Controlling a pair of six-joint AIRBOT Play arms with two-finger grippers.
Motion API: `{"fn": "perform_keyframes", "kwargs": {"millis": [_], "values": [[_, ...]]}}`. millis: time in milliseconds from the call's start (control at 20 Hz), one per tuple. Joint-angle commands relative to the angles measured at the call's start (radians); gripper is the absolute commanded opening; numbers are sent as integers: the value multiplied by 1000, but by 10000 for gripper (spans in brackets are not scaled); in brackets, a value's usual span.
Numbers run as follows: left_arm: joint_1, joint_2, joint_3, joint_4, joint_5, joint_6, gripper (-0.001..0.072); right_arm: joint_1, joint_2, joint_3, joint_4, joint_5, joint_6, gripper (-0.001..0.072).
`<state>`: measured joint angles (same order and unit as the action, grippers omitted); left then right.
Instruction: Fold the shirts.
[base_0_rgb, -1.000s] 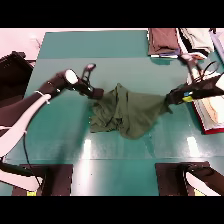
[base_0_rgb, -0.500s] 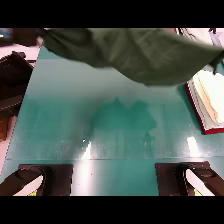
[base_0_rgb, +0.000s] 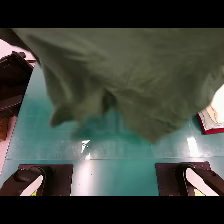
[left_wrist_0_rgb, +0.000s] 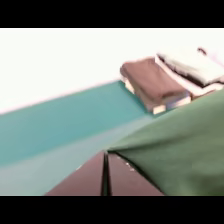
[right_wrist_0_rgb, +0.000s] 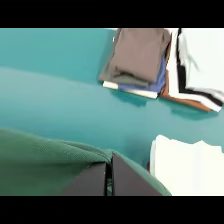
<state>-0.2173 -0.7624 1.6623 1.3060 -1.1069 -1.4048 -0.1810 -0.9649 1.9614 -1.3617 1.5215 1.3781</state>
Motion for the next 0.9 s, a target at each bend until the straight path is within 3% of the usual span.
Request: {"fn": "perform_keyframes", "kwargs": {"millis": [0,150,400,450,500,650,750,850], "values": [[1,-155,-31,-5,-152,1,27,86,-141,-13,3,28,13,21],[1,-363,-121,-5,-203,45,27,149,-325,-145,-4,-2,13,21],[5,-660,-218,6,4,67,39,157,-618,-171,8,-155,48,29],[14,-684,-218,7,32,45,273,157,-663,-129,8,-153,59,236],[36,-695,-216,6,44,6,444,157,-695,-85,9,-141,68,421],[164,-680,-191,-10,-74,-9,445,137,-708,-14,72,-61,55,410],[270,-663,-226,-56,-166,-9,444,114,-652,-80,146,-38,23,409],[361,-631,-337,-147,-164,9,444,96,-576,-203,195,-51,7,409]]}}
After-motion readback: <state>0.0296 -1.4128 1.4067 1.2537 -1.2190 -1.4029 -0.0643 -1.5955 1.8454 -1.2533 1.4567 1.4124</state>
